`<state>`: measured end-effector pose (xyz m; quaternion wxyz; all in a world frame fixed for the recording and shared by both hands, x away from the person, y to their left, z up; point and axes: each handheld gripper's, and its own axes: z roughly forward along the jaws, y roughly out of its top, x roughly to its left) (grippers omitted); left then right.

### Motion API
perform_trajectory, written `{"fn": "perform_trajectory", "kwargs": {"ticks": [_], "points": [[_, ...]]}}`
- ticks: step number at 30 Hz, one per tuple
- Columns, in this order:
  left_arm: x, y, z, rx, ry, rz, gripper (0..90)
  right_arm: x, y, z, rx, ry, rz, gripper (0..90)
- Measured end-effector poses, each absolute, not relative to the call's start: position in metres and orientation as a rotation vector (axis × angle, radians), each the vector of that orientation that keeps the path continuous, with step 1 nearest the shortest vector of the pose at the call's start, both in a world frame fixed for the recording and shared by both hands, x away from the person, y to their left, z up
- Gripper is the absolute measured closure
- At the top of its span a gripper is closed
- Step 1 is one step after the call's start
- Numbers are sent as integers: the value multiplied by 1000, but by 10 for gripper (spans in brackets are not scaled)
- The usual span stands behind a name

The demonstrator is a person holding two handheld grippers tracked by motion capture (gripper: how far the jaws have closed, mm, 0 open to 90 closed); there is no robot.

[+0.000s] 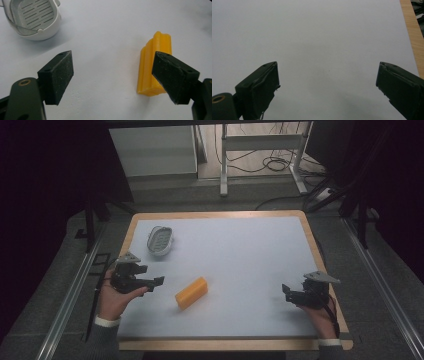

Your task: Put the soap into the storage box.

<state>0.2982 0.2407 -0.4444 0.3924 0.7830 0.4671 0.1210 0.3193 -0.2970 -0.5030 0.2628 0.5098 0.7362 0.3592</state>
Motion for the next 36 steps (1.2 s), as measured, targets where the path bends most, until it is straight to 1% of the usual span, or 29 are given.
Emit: {"fn": "perform_trajectory", "kwargs": {"ticks": [10,29,36], "points": [[301,224,-438,2047,1136,301,178,319,-298,-503,1382,1988,968,49],[308,179,-441,2202,1054,280,178,319,-299,-505,1385,1992,957,50],[309,164,-446,2227,1036,249,179,320,-300,-506,1389,1990,945,50]]}}
